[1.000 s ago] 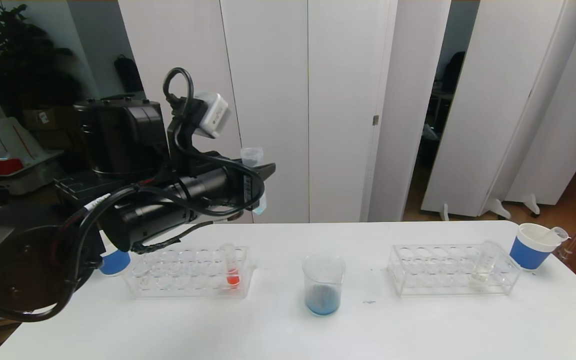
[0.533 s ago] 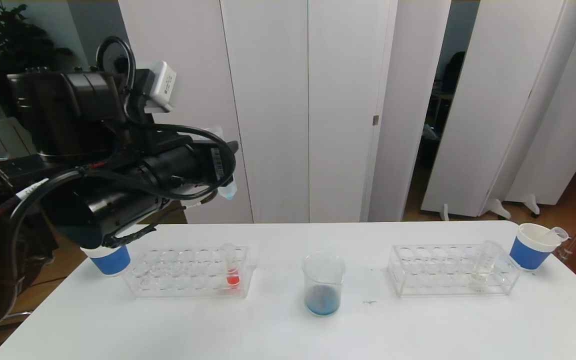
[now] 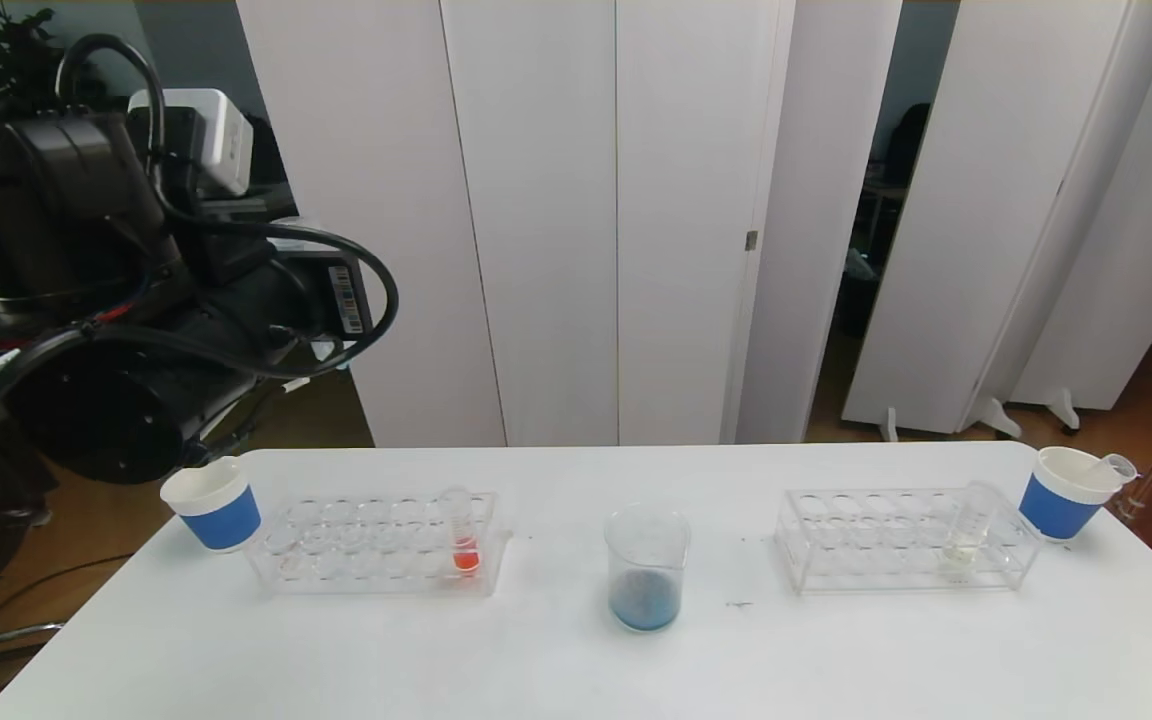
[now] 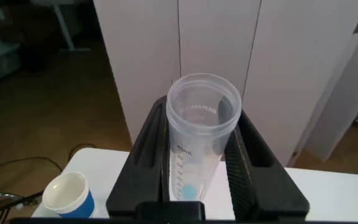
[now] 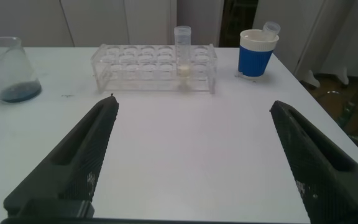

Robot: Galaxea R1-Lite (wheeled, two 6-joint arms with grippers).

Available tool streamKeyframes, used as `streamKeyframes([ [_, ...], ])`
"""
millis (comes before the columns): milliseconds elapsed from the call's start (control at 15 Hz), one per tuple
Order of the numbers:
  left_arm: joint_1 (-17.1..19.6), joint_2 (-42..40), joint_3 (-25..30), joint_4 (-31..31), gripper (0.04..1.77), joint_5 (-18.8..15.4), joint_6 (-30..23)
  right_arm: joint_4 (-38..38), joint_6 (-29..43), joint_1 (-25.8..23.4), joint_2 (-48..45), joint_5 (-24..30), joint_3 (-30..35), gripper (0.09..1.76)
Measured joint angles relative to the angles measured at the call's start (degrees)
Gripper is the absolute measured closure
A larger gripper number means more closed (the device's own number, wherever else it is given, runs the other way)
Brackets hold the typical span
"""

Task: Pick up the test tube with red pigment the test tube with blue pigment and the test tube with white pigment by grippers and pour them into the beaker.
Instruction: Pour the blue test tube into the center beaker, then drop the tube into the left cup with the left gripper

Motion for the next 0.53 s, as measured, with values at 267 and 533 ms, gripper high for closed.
streamKeyframes([
  [267,8.0,0.1,2.0,-7.5,1.22,0.0,4.1,0.0,0.0,0.0,0.0,0.0,0.0,0.1],
  [533,18.8,1.3,2.8,-12.8,1.22,-1.0,7.2,0.0,0.0,0.0,0.0,0.0,0.0,0.1],
])
